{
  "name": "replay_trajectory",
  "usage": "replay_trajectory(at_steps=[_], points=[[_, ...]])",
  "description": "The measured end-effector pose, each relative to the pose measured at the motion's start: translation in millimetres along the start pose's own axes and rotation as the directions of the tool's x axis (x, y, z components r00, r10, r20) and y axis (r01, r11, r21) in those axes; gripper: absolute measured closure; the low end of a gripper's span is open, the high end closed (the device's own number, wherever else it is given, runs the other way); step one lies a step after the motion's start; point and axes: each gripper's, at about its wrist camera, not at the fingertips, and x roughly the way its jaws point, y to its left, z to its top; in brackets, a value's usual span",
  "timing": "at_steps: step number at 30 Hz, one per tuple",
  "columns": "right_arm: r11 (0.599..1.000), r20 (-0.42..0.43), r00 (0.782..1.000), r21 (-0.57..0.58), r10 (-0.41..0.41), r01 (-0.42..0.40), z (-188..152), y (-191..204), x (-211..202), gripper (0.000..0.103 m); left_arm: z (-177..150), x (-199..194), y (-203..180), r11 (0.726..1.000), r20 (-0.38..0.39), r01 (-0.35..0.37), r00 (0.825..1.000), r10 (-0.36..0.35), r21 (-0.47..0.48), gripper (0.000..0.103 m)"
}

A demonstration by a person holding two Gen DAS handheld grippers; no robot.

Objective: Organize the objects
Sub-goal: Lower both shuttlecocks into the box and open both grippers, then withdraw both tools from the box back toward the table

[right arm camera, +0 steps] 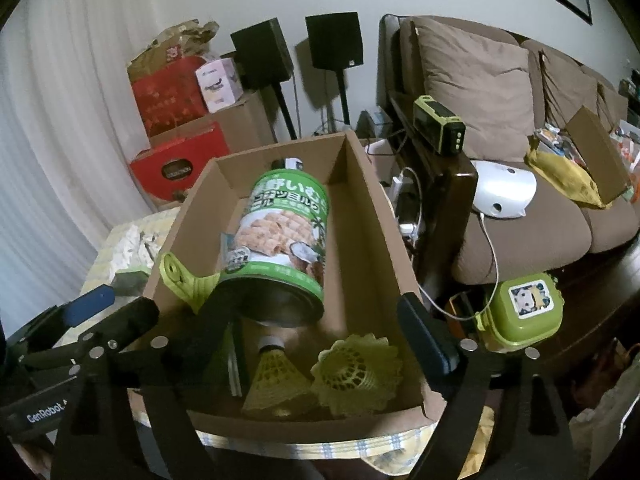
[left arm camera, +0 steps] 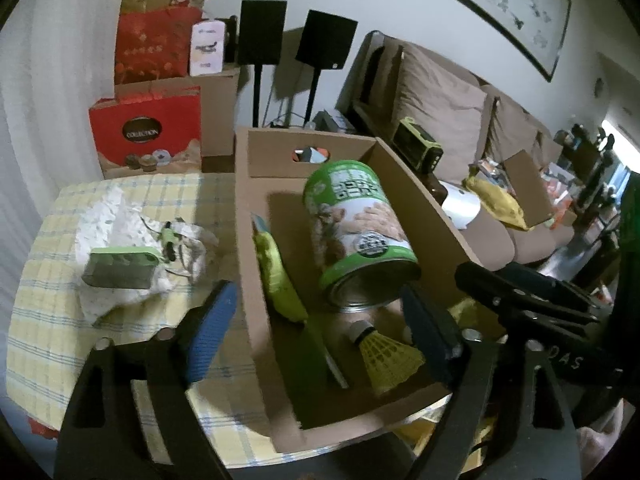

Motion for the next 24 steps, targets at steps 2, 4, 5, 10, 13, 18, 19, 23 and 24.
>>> replay_trajectory(at_steps=[2,4,5,10,13,18,19,23,24], points=[[1.000,0.004,1.000,-0.001,0.008,-0.008,0.7,0.9,-0.6,0.012,0.7,-4.7,4.5,1.000,0.018,-0.005,1.000,0.005,0.000,0.005],[1.000,0.006,1.000,-0.006,0.006,-0.006,1.4,4.0,-0.5,0.008,3.4,-8.3,10.2,1.000,0.025,-0.014,1.000,0.015,-0.002,0.003],[1.000,0.009,1.000,-0.010,0.008,-0.008,1.3,6.2,-1.0,0.004,4.6,-10.1,13.3,1.000,0.030,-0.021,0.999,0.021,-0.005,0.002],[0.999,0.019,1.000,-0.041,0.013,-0.012,3.9,17.6,-2.4,0.001,8.0,-16.4,27.2,0.999,0.044,-0.052,0.998,0.052,-0.017,0.001],[0.999,0.019,1.000,-0.049,0.023,-0.022,6.6,22.0,-2.0,0.000,9.5,-21.4,35.4,0.996,0.062,-0.084,0.994,0.085,-0.009,0.000],[0.996,0.014,1.000,-0.083,0.027,-0.026,8.9,31.7,0.2,0.000,10.3,-30.8,49.0,0.990,0.090,-0.142,0.985,0.144,-0.022,0.000],[0.995,0.014,0.999,-0.092,0.029,-0.028,8.8,35.1,0.8,0.000,10.7,-31.8,51.3,0.988,0.093,-0.150,0.984,0.151,-0.024,0.000],[0.993,0.012,0.999,-0.113,0.033,-0.032,9.9,46.0,3.7,0.000,11.2,-37.0,58.0,0.981,0.110,-0.193,0.975,0.193,-0.012,0.000],[0.993,0.011,0.999,-0.118,0.033,-0.031,10.2,48.2,4.5,0.000,11.2,-38.0,58.6,0.980,0.111,-0.197,0.974,0.197,-0.013,0.000]])
